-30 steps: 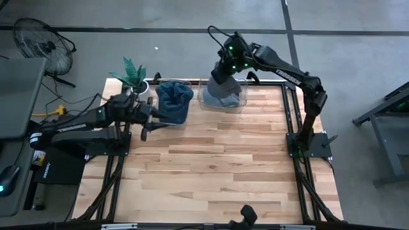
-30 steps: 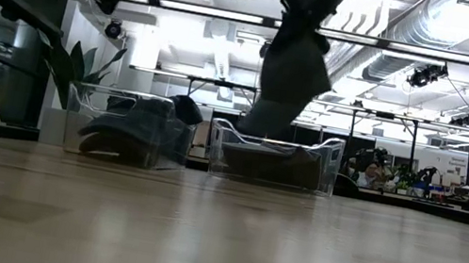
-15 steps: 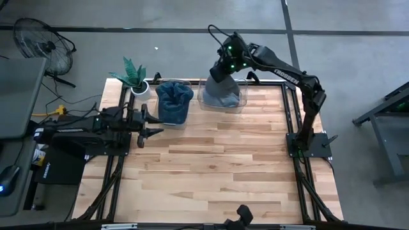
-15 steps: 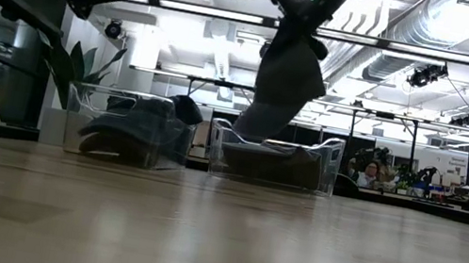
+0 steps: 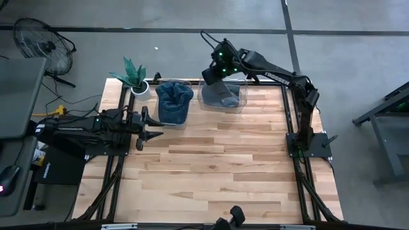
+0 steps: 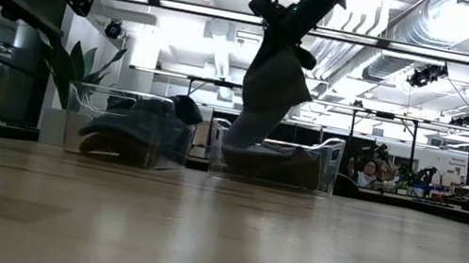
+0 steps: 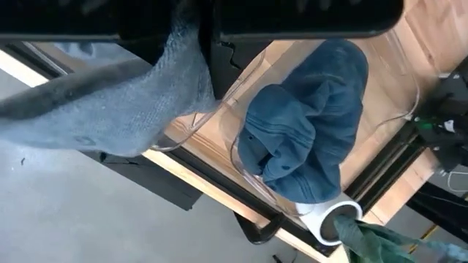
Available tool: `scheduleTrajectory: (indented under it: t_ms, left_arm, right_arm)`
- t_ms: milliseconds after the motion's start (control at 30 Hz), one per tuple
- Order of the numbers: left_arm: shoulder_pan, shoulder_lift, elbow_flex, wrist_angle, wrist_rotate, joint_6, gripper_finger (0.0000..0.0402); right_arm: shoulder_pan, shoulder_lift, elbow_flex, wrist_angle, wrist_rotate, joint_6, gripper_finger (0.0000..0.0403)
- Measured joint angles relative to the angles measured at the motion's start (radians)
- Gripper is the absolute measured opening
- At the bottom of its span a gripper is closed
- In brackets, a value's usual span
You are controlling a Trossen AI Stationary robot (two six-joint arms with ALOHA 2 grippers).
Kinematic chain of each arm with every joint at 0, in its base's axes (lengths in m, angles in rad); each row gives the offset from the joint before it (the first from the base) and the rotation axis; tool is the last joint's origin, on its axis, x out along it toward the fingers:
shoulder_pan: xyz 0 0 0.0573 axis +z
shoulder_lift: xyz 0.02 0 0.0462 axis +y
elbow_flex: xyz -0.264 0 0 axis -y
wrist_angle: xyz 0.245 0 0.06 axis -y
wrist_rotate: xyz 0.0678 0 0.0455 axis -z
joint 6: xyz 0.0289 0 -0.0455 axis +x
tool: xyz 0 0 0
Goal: Pick & Place hat
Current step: Put the gray cap into the right transparent bin
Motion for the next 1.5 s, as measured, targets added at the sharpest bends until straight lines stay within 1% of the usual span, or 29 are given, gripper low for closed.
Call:
scheduleTrajectory:
  t_ms: [233,333,433,567,633,700,800,900,1067,1300,1500]
  left_arm:
    - [-0.011,0.0,0.0,-0.001,-0.001,0.0,0.0166]
    - [-0.011,0.0,0.0,-0.01,-0.002,0.0,0.0166]
    - [-0.011,0.0,0.0,-0.029,-0.001,-0.005,0.0166]
    - [-0.011,0.0,0.0,-0.047,-0.002,-0.016,0.0166]
    - [-0.011,0.0,0.0,-0.047,-0.002,-0.019,0.0166]
    - [-0.011,0.0,0.0,-0.047,-0.002,-0.019,0.0166]
    - [-0.011,0.0,0.0,-0.046,-0.002,-0.019,0.0166]
    - [-0.011,0.0,0.0,-0.046,-0.006,-0.019,0.0166]
    - [-0.011,0.0,0.0,-0.045,-0.047,-0.019,0.0166]
    - [-0.011,0.0,0.0,-0.045,-0.045,-0.019,0.0166]
    - [-0.011,0.0,0.0,-0.046,-0.046,-0.027,0.0166]
  right_arm:
    - [-0.001,0.039,0.0,-0.003,0.011,0.052,0.0]
    - [-0.011,0.042,0.0,-0.043,0.022,0.069,0.0]
    - [-0.02,0.044,0.0,-0.108,0.06,0.084,0.0]
    - [-0.034,0.044,0.0,-0.207,0.079,0.089,0.0]
    - [-0.035,0.044,0.0,-0.229,0.13,0.082,0.0]
    - [-0.034,0.044,0.0,-0.221,0.152,0.078,0.0]
    - [-0.034,0.044,0.0,-0.222,0.125,0.081,0.0]
    - [-0.033,0.049,0.0,-0.247,0.128,0.071,0.0]
    - [-0.034,0.083,0.0,-0.253,0.133,0.066,0.0]
    - [-0.035,0.125,0.0,-0.256,0.108,0.046,0.0]
    - [-0.043,0.13,0.0,-0.292,0.117,0.037,0.0]
